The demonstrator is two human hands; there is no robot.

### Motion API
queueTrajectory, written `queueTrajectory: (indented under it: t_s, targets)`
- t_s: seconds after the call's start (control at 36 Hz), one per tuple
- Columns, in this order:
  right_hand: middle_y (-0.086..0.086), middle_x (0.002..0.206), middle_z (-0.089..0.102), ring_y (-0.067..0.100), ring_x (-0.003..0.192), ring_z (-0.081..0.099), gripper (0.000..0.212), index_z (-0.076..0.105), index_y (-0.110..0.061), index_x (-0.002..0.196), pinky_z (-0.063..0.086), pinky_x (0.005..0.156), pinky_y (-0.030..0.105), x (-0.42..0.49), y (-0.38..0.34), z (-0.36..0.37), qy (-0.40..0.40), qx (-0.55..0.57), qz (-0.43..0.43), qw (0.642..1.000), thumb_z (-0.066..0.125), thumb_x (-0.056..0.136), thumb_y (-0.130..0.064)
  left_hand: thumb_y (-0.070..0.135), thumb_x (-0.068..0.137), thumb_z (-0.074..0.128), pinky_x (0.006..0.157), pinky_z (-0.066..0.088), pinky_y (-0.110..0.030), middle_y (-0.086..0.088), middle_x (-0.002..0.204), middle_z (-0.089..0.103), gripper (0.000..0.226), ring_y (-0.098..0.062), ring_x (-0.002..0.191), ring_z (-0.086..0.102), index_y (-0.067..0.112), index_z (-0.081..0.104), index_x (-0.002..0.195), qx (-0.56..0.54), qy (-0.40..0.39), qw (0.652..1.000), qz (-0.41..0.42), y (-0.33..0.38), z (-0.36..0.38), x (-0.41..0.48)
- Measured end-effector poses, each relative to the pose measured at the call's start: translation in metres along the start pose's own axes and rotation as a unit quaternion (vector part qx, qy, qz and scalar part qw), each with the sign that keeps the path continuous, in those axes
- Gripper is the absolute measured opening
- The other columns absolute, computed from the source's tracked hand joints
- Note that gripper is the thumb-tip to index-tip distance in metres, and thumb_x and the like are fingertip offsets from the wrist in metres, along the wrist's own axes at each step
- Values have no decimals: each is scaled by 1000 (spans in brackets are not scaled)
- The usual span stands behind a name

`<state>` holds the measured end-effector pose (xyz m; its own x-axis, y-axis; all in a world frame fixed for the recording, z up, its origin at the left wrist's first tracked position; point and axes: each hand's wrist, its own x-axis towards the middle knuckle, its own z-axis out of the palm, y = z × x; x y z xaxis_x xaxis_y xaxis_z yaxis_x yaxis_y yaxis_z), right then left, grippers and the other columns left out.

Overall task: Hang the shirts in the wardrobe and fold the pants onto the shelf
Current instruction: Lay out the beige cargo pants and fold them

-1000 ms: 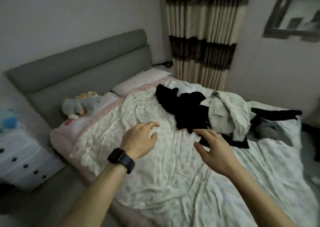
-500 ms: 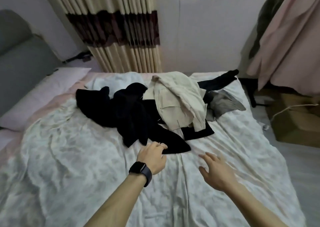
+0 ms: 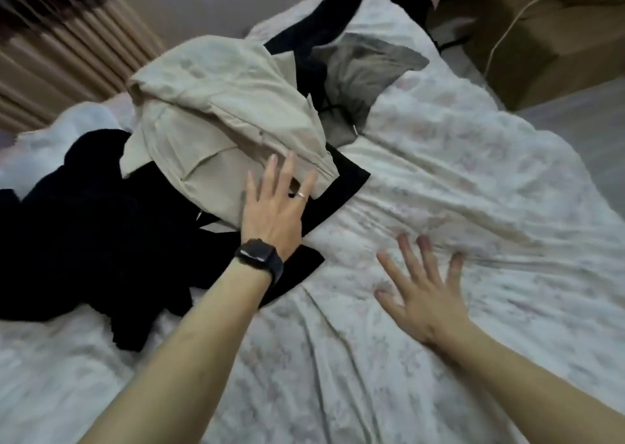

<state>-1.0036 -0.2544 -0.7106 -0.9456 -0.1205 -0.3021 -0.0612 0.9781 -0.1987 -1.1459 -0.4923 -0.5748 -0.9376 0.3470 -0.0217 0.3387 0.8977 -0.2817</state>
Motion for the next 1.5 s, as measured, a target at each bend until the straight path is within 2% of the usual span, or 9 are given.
queueTrajectory:
  t_s: [0.11,0.22,0.42,0.58,0.72,0.89,1.14,1.33,1.5]
  targets:
    - [-5,169,-14,28,156,-12,70,-4,-46,158,-9,113,75,3,5,18,13,23,-11,1000,15,97,-75,16,92,45,117,-5,-65,-11,167,-8,86,-32,154,-5,36,-8,158,131,-27,987,87,-6,21,49]
    - [-7,167,-21,26,154,-21,68,-10,-50,156,-16,112,72,5,11,21,-5,32,4,999,12,97,-76,22,104,38,118,13,-59,-11,133,49,46,-31,135,38,28,38,150,84,-60,993,63,-1,23,69]
    - [-6,154,-47,27,140,-46,72,-36,-52,144,-25,104,73,10,14,5,-149,19,32,988,1,88,-79,31,105,41,73,36,-39,-5,109,61,31,-32,104,59,33,53,134,-54,-17,998,35,-2,-63,86]
    - [3,167,-22,39,153,-15,98,-3,-43,159,-5,115,73,11,-10,-96,-333,96,60,936,28,80,-92,48,95,48,67,45,-38,-6,92,69,21,-39,88,64,40,58,113,-159,59,984,-44,-62,-193,66]
    - [-3,169,8,20,155,11,129,0,-32,162,20,123,44,-21,-74,-210,-150,409,22,900,45,62,-101,61,88,44,65,41,-34,7,75,60,26,-32,86,65,45,55,104,-197,142,965,-96,-101,-333,35]
    - [-28,121,64,-5,108,61,72,50,-51,127,50,85,17,-64,-138,-332,122,633,-8,764,78,65,-73,54,91,47,74,50,-37,0,92,71,21,-32,95,64,44,56,107,-246,200,942,-108,-113,-456,-11]
    - [-21,82,70,3,81,64,11,64,-41,92,48,70,21,-144,-102,-552,373,517,11,771,73,87,-37,58,95,52,80,52,-42,2,82,67,29,-27,88,63,32,58,84,-356,296,873,-153,-175,-596,-126]
    - [12,104,73,39,95,62,32,75,-19,105,49,75,40,-199,-102,-742,475,239,-56,845,67,92,-48,38,101,55,55,34,-9,8,71,51,31,-13,69,49,19,53,77,-420,371,802,-205,-216,-663,-170]
    - [7,95,72,32,86,66,37,68,-21,105,56,73,47,-247,-134,-843,555,286,-73,778,60,91,-54,34,102,55,64,31,-35,-3,66,48,40,-24,69,43,17,45,68,-414,469,746,-228,-219,-735,-184]
